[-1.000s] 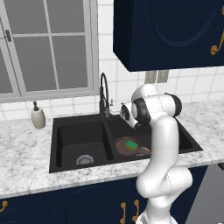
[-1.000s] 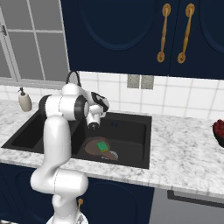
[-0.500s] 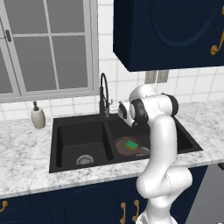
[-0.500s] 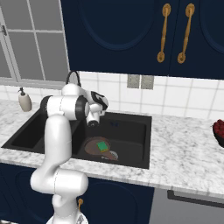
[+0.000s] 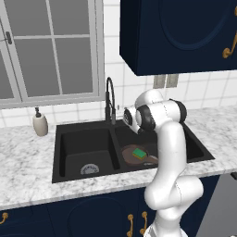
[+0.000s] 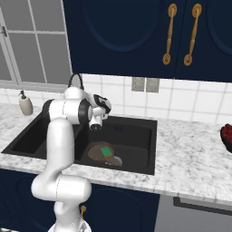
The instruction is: Pick the pan and sponge and place them into the sink. Then turn on the water.
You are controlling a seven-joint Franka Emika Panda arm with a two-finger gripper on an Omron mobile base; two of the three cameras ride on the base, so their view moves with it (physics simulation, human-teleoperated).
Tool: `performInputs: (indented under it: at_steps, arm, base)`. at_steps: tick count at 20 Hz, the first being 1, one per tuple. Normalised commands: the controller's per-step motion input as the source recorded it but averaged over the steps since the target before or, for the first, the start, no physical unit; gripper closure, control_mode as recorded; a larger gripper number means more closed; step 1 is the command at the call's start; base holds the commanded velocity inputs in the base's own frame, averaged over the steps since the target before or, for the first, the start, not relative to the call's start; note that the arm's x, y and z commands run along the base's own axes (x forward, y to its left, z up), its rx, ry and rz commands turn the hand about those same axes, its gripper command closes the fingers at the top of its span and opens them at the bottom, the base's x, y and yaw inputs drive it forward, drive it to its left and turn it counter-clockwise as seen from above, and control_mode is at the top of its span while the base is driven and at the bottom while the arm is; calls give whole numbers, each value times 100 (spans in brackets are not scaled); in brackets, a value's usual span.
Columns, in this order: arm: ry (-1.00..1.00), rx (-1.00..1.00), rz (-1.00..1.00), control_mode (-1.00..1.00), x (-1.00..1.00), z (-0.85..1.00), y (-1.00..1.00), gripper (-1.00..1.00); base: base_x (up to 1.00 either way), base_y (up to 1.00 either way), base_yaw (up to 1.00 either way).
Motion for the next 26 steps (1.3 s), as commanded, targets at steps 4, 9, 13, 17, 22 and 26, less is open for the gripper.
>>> performInputs:
  at_steps: [4, 9, 13, 17, 22, 26]
  arm:
    - [0, 0, 0, -100, 5, -4, 2, -100]
    - [0, 0, 0, -100, 8, -3, 1, -100]
    - [0, 0, 0, -100, 11, -5, 3, -100]
    - [0, 0, 0, -100, 12, -3, 8, -100]
    - [0, 0, 0, -100, 15, -1, 12, -100]
    - [0, 0, 0, -100, 11, 0, 12, -100]
  base:
    - [0, 0, 0]
    - [0, 0, 0]
    - [0, 0, 0]
    - [0, 0, 0]
    - [0, 0, 0]
    - [0, 0, 0]
